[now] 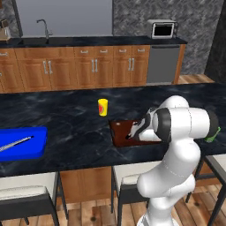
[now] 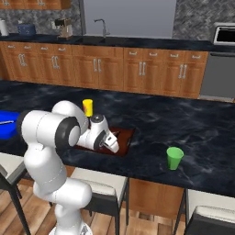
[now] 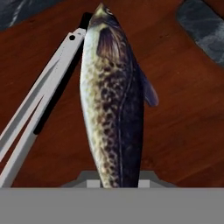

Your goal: Gather the cucumber and onion from the fridge and place them on a tray on the dining counter. Then gather the fish and chicken drumstick from the fridge and place them on the other tray.

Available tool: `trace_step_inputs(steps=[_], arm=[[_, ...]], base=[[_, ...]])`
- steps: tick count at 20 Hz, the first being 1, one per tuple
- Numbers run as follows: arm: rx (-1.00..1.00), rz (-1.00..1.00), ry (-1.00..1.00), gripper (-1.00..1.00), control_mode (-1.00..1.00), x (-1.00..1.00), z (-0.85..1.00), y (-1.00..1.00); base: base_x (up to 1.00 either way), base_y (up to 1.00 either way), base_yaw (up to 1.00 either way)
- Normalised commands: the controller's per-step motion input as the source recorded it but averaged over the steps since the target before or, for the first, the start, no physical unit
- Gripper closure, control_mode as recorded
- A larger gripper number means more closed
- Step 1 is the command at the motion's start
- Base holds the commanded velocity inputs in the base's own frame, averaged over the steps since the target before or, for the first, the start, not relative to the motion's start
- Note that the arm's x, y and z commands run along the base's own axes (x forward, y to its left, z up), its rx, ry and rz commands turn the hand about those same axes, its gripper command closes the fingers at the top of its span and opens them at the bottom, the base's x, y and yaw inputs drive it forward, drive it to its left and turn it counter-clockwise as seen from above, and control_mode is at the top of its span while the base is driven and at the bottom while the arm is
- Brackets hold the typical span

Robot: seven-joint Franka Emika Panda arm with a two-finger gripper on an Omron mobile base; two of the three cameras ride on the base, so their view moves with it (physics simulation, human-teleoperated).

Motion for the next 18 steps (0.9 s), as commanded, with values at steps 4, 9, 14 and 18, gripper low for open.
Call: trace_step_inputs(steps=[4, 9, 14, 18], arm=[[0.06, 0.00, 0.00, -1.00, -1.00, 0.00, -0.04, -0.02], [0.03, 0.00, 0.00, -1.00, -1.00, -0.12, 0.17, -0.01], [0.01, 0.00, 0.00, -1.00, -1.00, -0.39, 0.44, 0.00], [0.00, 0.00, 0.00, -1.00, -1.00, -0.39, 0.64, 0.06]], base=[[0.00, 0.00, 0.00], [0.00, 0.00, 0.00], [0.00, 0.00, 0.00], [0.00, 0.00, 0.00]])
